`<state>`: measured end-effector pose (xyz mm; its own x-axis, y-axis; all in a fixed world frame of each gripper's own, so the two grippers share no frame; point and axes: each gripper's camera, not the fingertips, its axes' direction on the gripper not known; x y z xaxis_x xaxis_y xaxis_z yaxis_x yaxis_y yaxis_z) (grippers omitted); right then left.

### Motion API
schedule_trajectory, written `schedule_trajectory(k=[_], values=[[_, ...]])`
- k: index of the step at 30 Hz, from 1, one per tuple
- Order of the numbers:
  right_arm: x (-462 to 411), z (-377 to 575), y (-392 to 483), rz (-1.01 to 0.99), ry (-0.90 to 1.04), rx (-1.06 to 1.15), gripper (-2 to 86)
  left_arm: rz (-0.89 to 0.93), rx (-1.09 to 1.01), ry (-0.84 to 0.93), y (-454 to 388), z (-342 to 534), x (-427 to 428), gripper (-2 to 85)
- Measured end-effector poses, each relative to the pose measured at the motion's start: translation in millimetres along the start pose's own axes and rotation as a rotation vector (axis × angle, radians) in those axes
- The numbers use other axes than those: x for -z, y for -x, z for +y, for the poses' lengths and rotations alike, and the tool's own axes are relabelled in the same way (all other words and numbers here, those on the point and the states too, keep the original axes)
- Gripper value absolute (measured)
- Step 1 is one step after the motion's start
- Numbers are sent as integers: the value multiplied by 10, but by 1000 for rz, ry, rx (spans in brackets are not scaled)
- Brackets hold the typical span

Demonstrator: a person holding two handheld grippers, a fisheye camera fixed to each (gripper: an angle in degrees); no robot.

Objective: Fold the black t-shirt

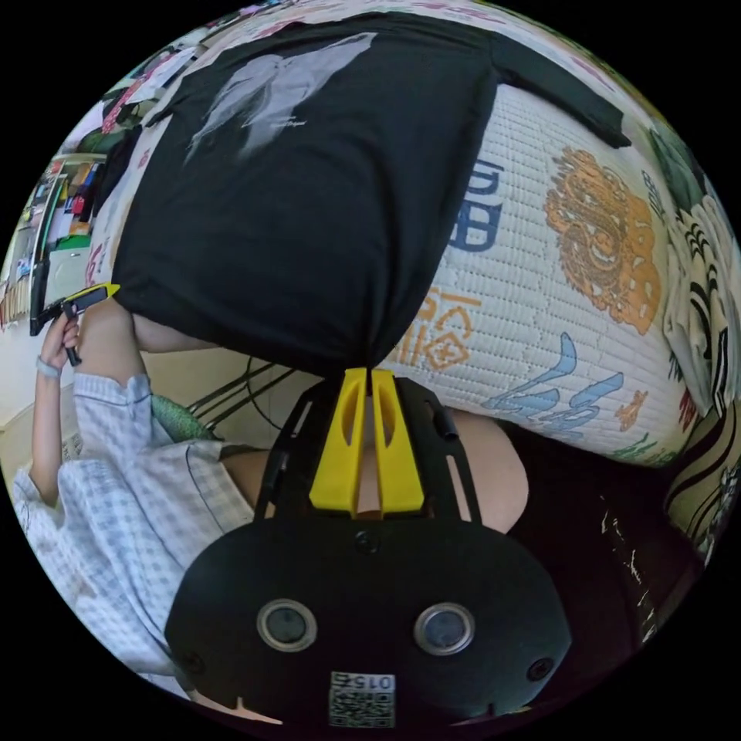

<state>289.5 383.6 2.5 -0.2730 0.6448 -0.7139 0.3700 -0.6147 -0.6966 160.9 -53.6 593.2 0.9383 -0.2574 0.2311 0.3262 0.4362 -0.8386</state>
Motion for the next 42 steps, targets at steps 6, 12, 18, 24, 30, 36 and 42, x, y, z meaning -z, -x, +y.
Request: schedule_trajectory(k=[6,12,18,24,30,36,42], values=[[23,224,-309,-84,-20,-31,-2,-31,9,76,-149,-96,-147,35],[-41,341,-409,-128,-5,-28,7,-50,-23,78,-406,-165,-170,52],[-139,373,-458,-66,75,-10,6,-81,-20,146,-616,-290,-287,37],[1,775,-684,-22,38,-38,17,-104,51,121,-636,-109,-26,69],[407,1271,-902,-136,-257,-94,5,-137,11,-140,-1101,-99,443,60],[666,1308,-619,-163,-473,-31,1,-151,-135,-162,-1944,-502,174,48],[534,1165,-403,-133,-431,16,-3,-144,-174,-116,-2514,-777,-225,35]])
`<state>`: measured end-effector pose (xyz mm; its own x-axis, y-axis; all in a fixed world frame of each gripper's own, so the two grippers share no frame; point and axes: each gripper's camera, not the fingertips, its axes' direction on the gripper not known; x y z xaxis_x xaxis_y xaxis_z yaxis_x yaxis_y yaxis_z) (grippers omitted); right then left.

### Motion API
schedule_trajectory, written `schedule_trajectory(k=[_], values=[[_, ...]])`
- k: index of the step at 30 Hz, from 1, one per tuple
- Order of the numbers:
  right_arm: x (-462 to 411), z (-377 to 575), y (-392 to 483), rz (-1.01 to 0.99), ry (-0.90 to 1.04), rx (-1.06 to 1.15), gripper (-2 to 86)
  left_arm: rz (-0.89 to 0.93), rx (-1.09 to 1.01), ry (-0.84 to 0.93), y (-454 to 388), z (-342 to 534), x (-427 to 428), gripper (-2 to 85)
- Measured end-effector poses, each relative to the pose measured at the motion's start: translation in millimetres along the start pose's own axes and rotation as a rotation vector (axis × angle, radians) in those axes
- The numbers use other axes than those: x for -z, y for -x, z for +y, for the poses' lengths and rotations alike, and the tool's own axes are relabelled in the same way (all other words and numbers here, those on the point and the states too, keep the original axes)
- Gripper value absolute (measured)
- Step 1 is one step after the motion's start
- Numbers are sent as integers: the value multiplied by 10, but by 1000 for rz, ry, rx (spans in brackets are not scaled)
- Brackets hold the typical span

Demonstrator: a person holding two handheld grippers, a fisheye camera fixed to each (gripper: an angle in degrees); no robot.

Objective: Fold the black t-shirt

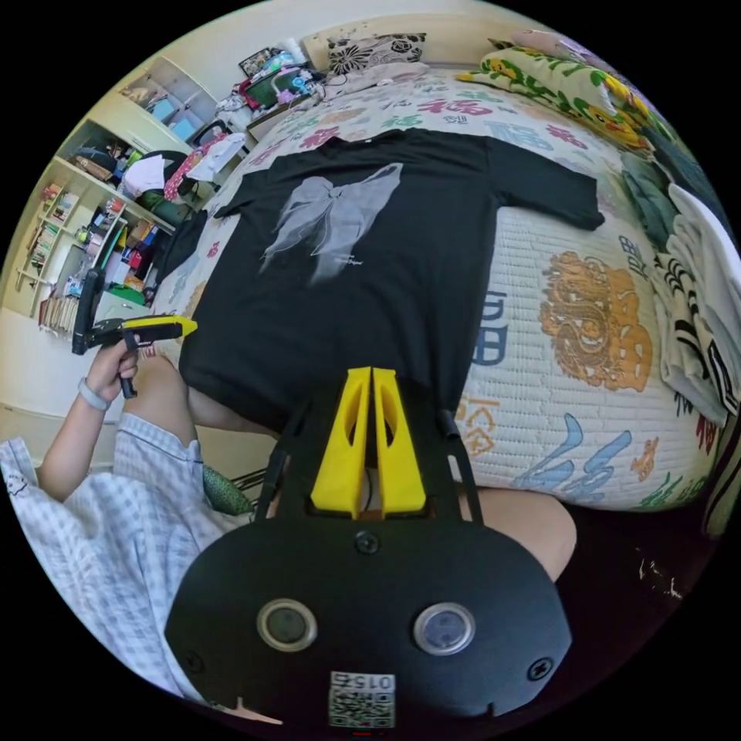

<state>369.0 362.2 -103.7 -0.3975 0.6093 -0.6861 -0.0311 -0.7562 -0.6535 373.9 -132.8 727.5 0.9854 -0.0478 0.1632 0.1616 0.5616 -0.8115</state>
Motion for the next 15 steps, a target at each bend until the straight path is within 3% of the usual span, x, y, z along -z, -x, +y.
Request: schedule_trajectory(k=[4,8,15], values=[[-53,50,-29,-35,14,-12,-5,-50,-29,35,-237,-114,-163,43],[-308,72,-65,-84,159,-14,-5,-58,-65,86,-432,-217,-379,60],[-223,138,35,-23,124,30,-5,-166,-176,75,-801,-375,-370,55]])
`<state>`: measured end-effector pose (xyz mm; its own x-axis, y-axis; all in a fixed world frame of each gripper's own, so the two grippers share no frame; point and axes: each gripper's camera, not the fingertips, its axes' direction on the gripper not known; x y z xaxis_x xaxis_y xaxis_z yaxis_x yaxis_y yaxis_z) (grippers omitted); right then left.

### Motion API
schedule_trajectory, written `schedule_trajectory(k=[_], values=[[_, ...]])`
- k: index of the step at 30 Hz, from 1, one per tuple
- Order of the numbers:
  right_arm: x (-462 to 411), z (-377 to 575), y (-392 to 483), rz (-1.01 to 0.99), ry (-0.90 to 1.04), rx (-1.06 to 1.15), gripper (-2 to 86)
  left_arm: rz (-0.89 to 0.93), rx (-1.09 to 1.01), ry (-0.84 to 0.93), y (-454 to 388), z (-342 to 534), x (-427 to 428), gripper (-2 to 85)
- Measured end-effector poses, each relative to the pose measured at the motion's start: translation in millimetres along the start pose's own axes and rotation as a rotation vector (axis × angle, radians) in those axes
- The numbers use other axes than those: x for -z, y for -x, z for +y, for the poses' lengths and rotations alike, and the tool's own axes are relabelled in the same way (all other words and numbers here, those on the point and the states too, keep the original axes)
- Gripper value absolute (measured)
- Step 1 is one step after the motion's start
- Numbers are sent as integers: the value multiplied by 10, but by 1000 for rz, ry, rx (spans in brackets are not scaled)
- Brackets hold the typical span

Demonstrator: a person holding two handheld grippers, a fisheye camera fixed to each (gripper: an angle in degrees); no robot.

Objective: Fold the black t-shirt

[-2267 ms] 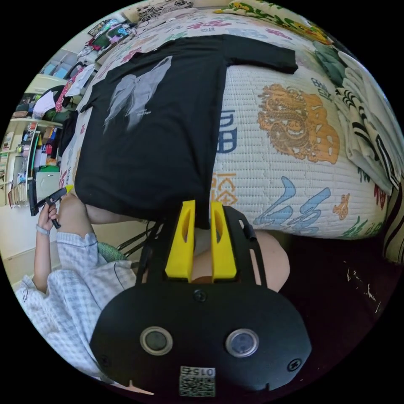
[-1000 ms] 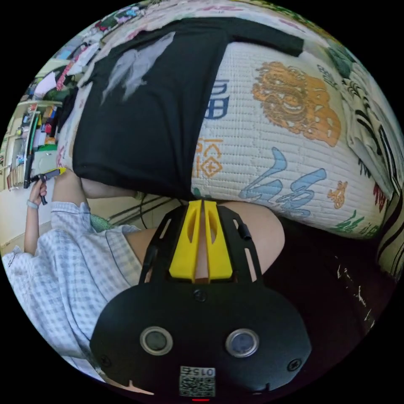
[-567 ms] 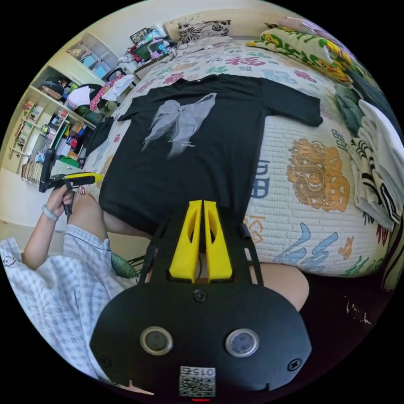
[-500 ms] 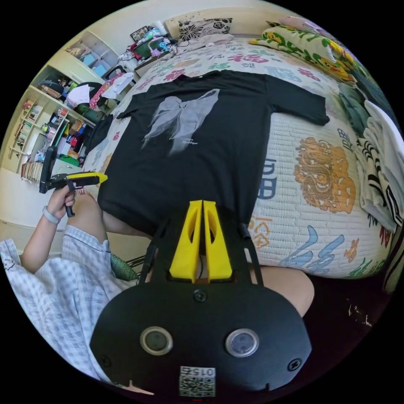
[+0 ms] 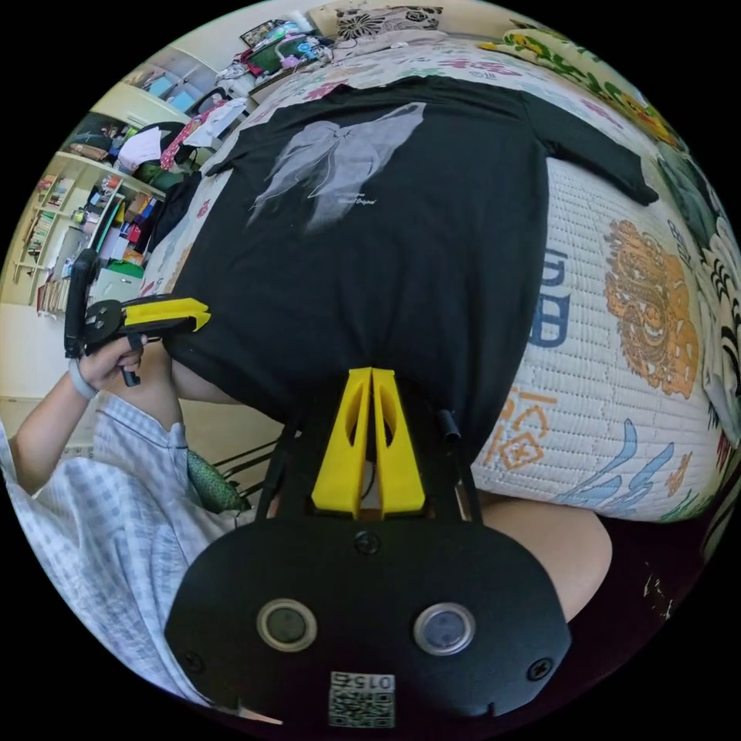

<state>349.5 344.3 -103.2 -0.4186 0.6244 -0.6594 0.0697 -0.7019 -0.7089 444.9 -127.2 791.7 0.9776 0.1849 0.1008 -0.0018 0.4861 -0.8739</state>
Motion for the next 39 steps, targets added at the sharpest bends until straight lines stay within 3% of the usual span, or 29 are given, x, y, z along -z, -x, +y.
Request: schedule_trajectory(k=[4,7,11,16,21,27,34,39], values=[[133,8,-61,-66,18,25,-3,101,-54,112,-51,-277,154,20],[542,97,-320,-127,-173,-46,2,148,-123,-33,-166,-637,597,16],[1122,71,-865,-40,-475,-169,29,164,-264,-248,-455,-1601,1107,53],[1363,-170,-1479,-2,-648,-304,72,156,-437,-344,-1113,-3077,1210,62],[1291,-507,-1784,9,-628,-351,88,146,-445,-293,-1890,-4499,816,90],[1150,-745,-1827,4,-594,-339,94,228,-366,-206,-2248,-5305,296,88],[1056,-937,-1757,47,-531,-326,14,275,-271,-162,-2110,-5580,10,15],[1202,-891,-1495,129,-590,-265,3,487,-203,-362,-1496,-5312,439,2]])
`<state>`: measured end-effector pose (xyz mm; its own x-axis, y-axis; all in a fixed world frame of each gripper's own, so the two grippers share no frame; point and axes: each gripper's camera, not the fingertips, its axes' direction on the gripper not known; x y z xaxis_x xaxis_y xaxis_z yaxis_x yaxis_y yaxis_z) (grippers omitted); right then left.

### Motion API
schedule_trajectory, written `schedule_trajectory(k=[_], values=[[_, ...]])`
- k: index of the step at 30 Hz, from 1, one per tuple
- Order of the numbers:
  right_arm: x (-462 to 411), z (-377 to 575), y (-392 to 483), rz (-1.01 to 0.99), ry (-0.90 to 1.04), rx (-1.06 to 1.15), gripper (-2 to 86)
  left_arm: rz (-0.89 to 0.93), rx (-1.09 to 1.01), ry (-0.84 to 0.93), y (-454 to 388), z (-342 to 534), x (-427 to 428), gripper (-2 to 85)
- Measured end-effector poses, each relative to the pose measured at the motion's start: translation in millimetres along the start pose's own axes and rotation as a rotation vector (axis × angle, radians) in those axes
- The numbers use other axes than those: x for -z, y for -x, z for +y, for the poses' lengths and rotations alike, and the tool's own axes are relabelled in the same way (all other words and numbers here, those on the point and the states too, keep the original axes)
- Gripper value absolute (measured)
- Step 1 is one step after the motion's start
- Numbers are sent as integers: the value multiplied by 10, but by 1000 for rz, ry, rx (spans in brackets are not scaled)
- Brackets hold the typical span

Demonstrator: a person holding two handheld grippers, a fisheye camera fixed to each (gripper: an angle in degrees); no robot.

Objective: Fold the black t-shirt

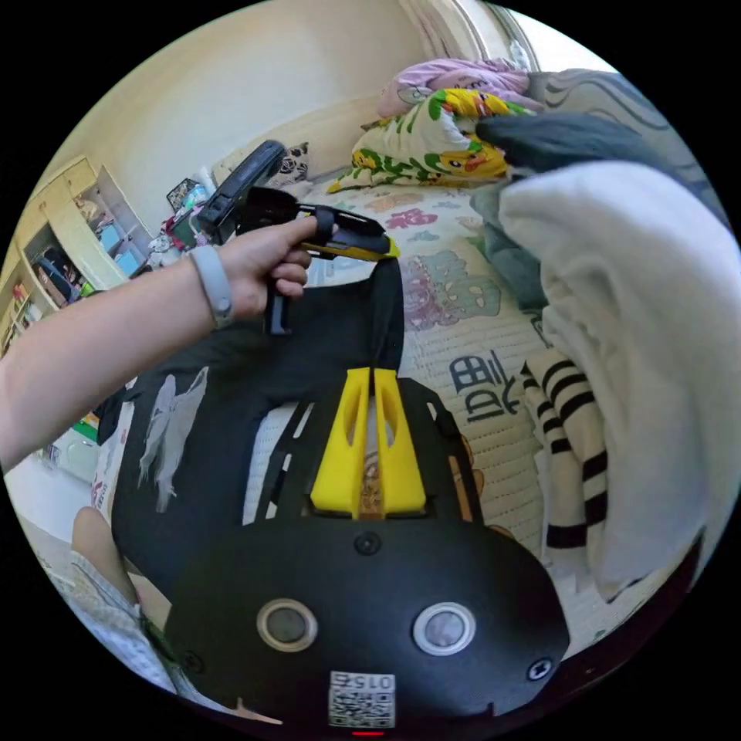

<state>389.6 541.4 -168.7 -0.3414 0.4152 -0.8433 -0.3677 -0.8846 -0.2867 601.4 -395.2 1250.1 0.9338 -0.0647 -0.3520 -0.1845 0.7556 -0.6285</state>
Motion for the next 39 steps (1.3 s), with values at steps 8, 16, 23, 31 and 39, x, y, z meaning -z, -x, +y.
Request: schedule_trajectory(k=[8,16,23,31,39], values=[[394,-23,1177,-57,-62,329,5,-66,-24,-188,744,1081,1557,0],[-294,178,2171,-154,252,496,44,-214,254,-164,1611,2189,1771,2],[-158,132,2199,-177,199,423,48,-140,106,-175,1462,2197,1720,20],[-820,-2,2484,-155,439,419,1,-247,114,19,1586,2156,1383,18],[-561,-196,2277,-157,224,275,71,-245,13,-94,1571,1815,1627,69]])
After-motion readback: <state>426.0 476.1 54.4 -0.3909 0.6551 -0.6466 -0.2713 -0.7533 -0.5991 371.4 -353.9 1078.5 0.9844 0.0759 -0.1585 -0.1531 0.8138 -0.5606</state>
